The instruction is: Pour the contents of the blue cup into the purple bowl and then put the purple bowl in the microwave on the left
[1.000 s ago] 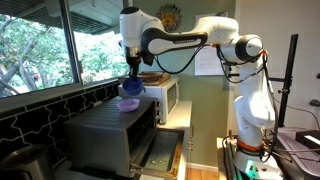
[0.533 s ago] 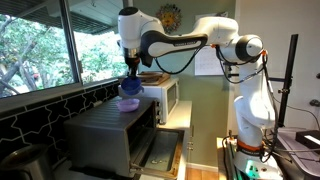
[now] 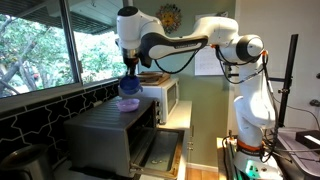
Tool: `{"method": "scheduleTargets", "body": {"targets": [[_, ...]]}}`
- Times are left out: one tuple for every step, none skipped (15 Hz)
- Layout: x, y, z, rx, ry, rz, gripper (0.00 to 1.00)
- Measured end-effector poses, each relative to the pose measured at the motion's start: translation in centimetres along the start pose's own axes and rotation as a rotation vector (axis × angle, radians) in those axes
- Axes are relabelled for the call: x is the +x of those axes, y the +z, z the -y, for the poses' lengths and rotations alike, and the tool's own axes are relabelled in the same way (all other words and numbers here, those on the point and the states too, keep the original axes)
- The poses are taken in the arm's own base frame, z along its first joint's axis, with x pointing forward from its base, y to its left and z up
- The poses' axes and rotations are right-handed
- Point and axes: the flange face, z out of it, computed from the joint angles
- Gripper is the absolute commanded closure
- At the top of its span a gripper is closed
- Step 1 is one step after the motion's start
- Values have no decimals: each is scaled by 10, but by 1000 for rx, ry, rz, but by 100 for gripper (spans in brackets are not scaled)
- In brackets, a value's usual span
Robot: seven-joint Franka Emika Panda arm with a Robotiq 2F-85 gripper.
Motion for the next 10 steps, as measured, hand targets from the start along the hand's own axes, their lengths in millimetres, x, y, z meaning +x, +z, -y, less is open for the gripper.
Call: {"method": "scheduleTargets", "body": {"targets": [[0, -1, 2, -5, -4, -3, 99], [1, -1, 3, -9, -8, -6, 99], [1, -2, 4, -12, -11, -9, 99], [1, -3, 6, -16, -14, -11, 99], [1, -3, 7, -22, -17, -14, 99], [2, -3, 7, -30, -20, -17, 99], [2, -3, 8, -39, -24, -20, 99], [2, -3, 9, -47, -27, -22, 99], [2, -3, 10, -54, -31, -24, 99], [3, -4, 11, -59, -34, -27, 99]]}}
